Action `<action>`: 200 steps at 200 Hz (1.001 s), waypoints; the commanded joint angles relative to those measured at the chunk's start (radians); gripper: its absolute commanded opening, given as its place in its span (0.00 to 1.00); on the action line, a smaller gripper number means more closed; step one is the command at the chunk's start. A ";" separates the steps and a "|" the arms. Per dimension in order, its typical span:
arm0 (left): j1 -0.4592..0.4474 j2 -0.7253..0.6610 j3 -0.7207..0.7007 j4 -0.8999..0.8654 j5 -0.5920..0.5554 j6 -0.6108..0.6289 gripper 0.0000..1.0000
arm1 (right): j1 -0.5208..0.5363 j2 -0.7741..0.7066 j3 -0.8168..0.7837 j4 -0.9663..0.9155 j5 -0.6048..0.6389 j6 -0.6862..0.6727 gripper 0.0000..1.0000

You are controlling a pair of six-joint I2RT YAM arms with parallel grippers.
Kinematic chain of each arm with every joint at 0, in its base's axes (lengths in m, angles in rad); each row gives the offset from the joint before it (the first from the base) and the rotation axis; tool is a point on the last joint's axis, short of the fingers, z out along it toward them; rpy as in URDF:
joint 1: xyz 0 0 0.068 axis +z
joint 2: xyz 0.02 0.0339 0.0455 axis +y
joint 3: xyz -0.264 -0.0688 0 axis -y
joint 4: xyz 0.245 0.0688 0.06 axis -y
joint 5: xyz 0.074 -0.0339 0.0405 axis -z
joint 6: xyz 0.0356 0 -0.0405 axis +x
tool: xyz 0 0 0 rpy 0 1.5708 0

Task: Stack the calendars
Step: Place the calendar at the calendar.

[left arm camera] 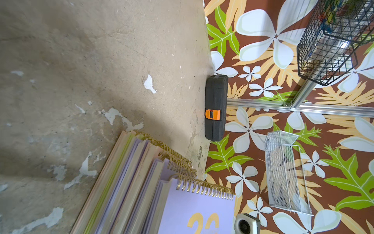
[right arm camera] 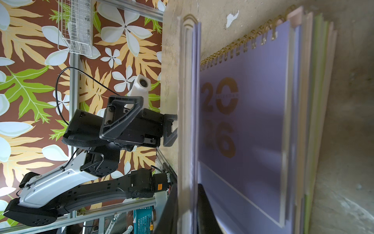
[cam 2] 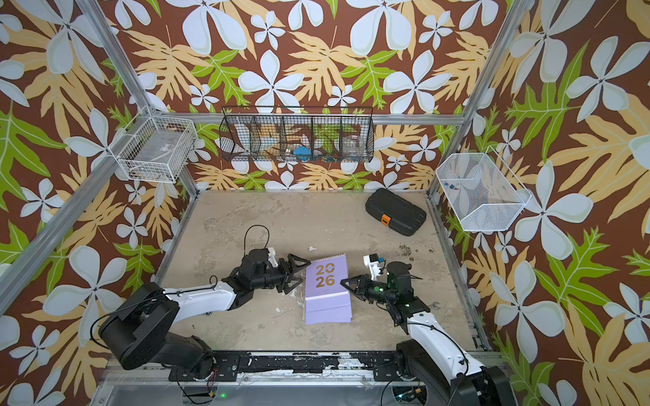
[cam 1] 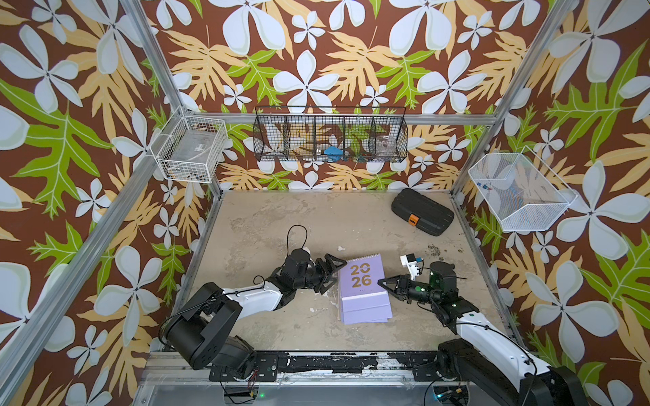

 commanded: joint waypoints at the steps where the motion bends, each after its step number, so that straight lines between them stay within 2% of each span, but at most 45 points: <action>1: -0.005 0.010 0.011 0.033 -0.001 -0.007 0.92 | 0.000 0.006 -0.002 0.077 -0.025 -0.004 0.10; 124: -0.017 0.043 0.036 0.040 -0.006 -0.011 0.92 | -0.011 0.082 -0.026 0.178 -0.015 0.011 0.11; 169: -0.017 0.051 0.039 0.042 -0.011 -0.013 0.92 | -0.012 0.099 -0.027 0.142 0.006 -0.020 0.15; 200: -0.017 0.059 0.044 0.046 -0.012 -0.016 0.92 | -0.012 0.111 -0.028 0.108 0.022 -0.047 0.21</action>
